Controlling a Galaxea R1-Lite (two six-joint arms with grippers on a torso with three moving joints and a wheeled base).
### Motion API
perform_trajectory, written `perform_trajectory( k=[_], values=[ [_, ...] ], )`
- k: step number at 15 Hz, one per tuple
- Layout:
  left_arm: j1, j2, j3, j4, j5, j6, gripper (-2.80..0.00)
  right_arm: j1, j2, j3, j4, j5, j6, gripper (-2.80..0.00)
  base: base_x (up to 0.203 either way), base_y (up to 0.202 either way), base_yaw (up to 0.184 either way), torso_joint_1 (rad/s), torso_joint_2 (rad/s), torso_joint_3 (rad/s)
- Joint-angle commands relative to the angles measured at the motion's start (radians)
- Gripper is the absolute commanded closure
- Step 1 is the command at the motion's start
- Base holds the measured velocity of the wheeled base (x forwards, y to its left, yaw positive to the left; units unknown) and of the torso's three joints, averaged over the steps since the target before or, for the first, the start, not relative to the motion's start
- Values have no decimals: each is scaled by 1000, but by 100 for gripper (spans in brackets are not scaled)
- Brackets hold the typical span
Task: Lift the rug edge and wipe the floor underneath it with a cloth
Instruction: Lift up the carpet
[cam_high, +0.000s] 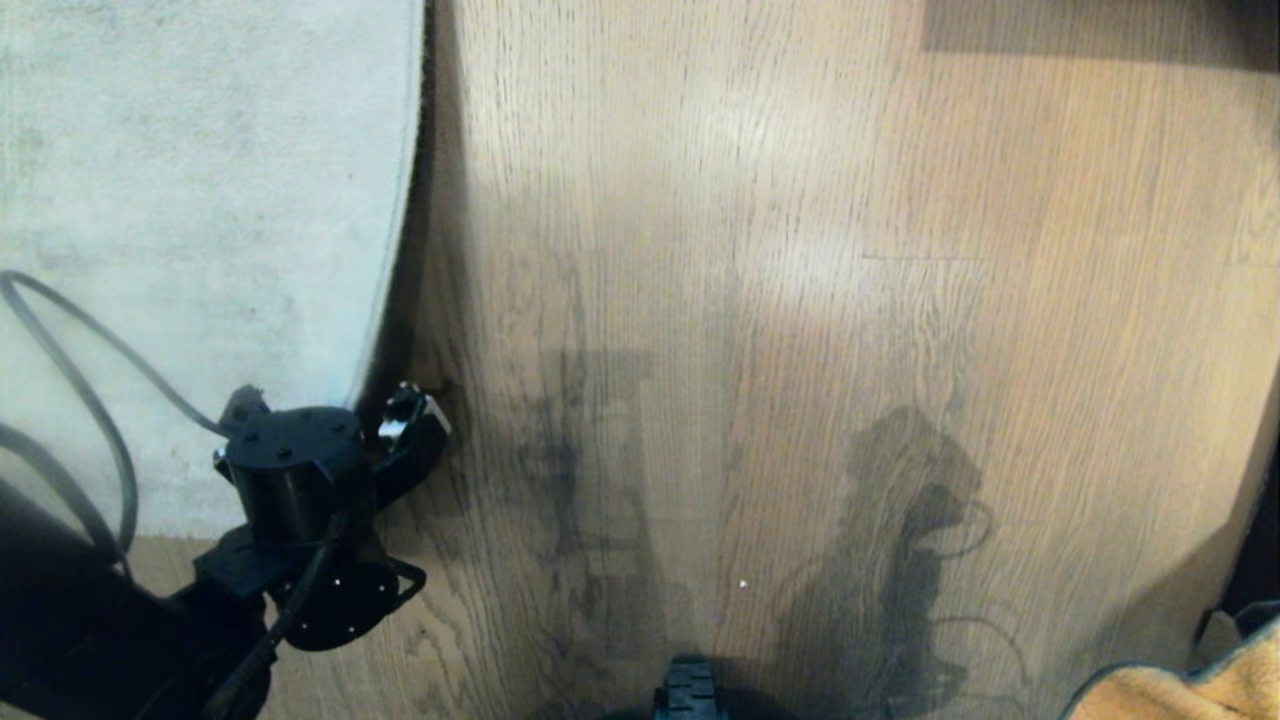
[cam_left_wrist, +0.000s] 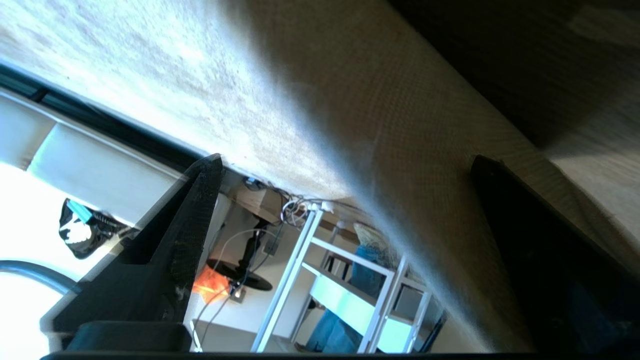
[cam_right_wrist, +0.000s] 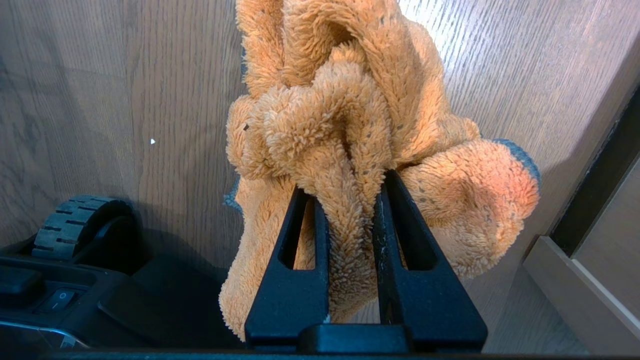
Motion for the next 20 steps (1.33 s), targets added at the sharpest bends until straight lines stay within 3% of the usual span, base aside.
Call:
perform_trajectory(
  k=[1, 20],
  values=[
    [1, 7, 12, -25, 8, 7, 0, 0, 1, 0, 0, 1, -1, 0, 0, 0, 0, 0, 0, 0],
    [2, -123, 47, -138, 22, 10, 0, 0, 1, 0, 0, 1, -1, 0, 0, 0, 0, 0, 0, 0]
  ],
)
